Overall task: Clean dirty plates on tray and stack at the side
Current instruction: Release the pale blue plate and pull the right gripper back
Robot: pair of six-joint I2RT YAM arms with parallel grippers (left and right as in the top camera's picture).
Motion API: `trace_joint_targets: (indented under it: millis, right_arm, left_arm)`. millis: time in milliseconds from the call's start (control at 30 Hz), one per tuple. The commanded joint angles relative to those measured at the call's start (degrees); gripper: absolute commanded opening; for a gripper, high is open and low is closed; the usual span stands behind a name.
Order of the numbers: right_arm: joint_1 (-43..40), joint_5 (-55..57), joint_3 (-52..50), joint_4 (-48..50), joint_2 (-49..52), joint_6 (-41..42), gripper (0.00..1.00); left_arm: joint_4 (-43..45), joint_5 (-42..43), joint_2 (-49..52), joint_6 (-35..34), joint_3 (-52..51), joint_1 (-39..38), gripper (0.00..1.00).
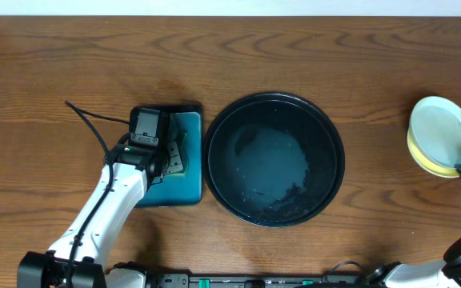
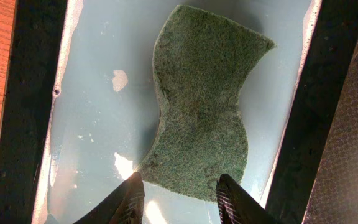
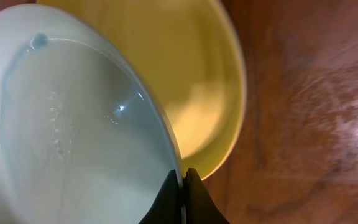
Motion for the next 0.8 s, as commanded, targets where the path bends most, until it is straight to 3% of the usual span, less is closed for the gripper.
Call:
trace_joint_targets:
  millis: [0,67,167,200,767]
  right_arm:
    - [-0.39,0.66,-0.02,0.28,-0.44,-0.70,0.01]
    - [-0.35,0.68,-0.02,0.63,-0.44,-0.70,0.07]
    - [-0.35,1.68,-0.02,0.87,-0.44,-0.70,0.42]
    - [-0.35,1.70,-0.02,0.87,-0.44,-0.70,0.49]
    - [4.33,1.66,-0.02,1.88,-0.44,-1.79,0.52]
  left_arm:
    - [-0.15,-0.13,0.13,-0.28,-0.11,0.17,0.40]
    - [-0.15,-0.11,0.13,-0.28,-0.11,0.17,0.40]
    - [-0.15,-0.11,0.13,-0.28,-0.11,0.17,0.40]
    - [-0.15,-0.11,0.13,-0.28,-0.11,0.17,0.40]
    - [-0.13,-0.13,0.33,-0.28,-0.11,0.17,0.40]
